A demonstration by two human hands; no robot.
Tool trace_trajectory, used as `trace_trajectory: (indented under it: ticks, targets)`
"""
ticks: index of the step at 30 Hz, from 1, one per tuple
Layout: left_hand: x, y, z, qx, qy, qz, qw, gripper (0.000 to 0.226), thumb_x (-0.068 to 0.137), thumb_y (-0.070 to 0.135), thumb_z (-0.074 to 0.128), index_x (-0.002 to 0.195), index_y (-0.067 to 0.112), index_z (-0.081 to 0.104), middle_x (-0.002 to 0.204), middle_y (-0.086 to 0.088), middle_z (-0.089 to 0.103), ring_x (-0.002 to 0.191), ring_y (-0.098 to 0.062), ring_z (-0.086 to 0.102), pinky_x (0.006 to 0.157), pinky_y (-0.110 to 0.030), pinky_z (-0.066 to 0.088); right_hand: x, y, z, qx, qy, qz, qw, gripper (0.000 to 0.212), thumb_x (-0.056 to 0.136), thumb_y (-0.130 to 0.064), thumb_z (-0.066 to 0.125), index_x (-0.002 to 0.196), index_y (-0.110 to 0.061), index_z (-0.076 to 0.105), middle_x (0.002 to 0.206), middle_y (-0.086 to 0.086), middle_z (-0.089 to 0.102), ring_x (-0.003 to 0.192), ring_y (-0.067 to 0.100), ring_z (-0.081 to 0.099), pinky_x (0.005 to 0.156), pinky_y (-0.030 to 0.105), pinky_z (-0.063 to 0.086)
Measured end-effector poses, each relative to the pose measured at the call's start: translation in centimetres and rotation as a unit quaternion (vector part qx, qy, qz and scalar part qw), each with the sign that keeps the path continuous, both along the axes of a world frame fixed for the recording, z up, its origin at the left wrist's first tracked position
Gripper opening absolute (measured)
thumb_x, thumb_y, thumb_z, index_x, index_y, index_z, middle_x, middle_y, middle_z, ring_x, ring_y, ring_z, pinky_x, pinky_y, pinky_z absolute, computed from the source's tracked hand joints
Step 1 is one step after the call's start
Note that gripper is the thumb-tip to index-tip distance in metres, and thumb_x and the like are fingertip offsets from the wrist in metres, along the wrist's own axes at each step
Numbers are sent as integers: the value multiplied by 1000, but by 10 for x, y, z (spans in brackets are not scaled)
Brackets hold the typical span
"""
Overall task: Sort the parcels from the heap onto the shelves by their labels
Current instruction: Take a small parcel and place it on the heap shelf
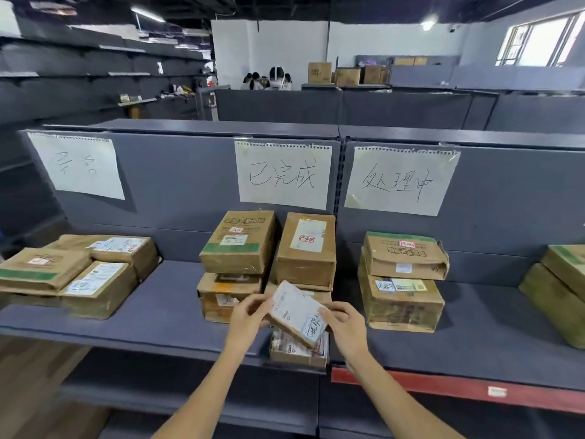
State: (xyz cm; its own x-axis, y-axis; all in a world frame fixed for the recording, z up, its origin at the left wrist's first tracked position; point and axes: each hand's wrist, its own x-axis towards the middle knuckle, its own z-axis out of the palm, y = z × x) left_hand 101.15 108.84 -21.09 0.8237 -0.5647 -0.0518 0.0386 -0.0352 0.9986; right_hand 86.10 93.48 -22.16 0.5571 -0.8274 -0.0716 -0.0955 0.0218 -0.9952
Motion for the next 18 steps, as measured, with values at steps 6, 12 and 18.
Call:
trace_trajectory:
  ticks: [6,12,18]
  targets:
    - [-17,13,-56,74,-25,-39,996,11,96,22,66,89,13,68,80,10,72,82,-13,65,72,-24,48,-3,9,-26,-4,99,-107,989,18,88,-31,76,81,-18,67,79,-4,72,85,17,69,74,33,53]
    - [-19,15,-67,113,-52,-42,991,17,96,29,65,90,13,65,87,0,71,85,-12,67,71,-19,50,4,11,-31,-21,108,-75,991,20,99,-19,62,113,-9,72,102,0,72,103,18,66,81,26,48]
    - [-16,7,-62,106,-48,-15,993,14,98,32,61,102,19,65,101,8,71,97,-6,65,73,-14,51,11,15,-39,0,122,-20,992,33,100,-22,61,132,-12,59,126,2,68,124,16,61,104,33,50]
